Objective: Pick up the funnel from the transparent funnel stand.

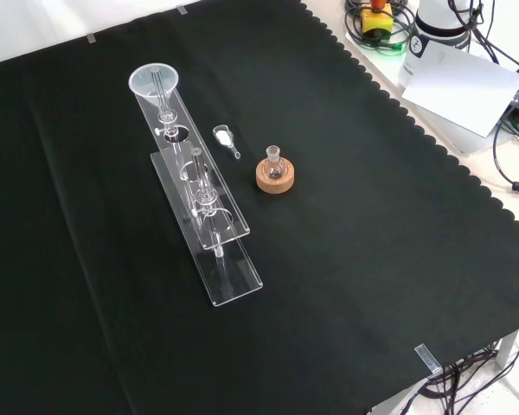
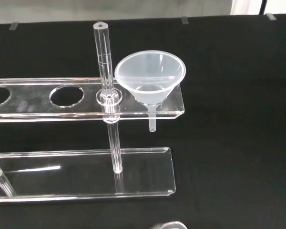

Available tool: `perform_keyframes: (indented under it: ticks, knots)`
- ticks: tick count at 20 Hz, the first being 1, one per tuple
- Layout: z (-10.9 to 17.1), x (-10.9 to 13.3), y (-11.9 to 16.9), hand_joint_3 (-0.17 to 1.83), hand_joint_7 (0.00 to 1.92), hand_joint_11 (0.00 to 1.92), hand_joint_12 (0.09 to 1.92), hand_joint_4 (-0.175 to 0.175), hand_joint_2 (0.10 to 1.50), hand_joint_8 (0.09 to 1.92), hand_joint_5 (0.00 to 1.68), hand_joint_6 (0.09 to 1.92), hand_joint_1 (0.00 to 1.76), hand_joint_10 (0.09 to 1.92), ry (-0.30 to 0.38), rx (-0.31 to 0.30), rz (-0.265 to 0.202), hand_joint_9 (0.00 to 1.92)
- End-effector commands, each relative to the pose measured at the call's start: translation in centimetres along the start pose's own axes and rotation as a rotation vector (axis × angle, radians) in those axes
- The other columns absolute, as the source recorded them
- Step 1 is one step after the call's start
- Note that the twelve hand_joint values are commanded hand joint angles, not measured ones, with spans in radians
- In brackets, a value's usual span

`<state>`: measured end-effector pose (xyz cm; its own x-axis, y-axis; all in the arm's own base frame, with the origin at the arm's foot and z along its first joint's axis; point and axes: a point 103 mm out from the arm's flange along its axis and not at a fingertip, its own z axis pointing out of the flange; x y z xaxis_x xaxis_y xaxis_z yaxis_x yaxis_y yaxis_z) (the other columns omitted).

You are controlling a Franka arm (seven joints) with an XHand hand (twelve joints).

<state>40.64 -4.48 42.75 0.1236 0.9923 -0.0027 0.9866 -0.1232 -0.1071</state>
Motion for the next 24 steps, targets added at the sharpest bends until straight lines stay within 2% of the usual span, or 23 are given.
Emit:
perform_keyframes:
  ticks: [1,8,11,17,24]
  knots:
    - [2.5,-1.0,9.7,0.33,0.07,0.24,1.35,-0.013,1.12,0.57,0.2,0.09,0.09,0.67,0.01,0.032,-0.06,0.25]
    - [5.4,0.1,12.5,0.3,0.08,0.23,1.38,-0.015,1.04,0.6,0.18,0.09,0.22,0.69,-0.017,0.094,-0.081,0.26]
    - [6.6,0.5,13.2,0.28,0.07,0.23,1.39,-0.013,1.0,0.61,0.18,0.09,0.29,0.7,-0.041,0.142,-0.081,0.26]
    - [8.5,0.2,14.1,0.25,0.05,0.23,1.43,-0.007,0.9,0.62,0.17,0.09,0.41,0.71,-0.045,0.208,-0.08,0.26]
    - [10.3,-0.5,15.1,0.23,0.0,0.24,1.48,-0.011,0.81,0.65,0.13,0.09,0.48,0.77,-0.072,0.319,-0.075,0.18]
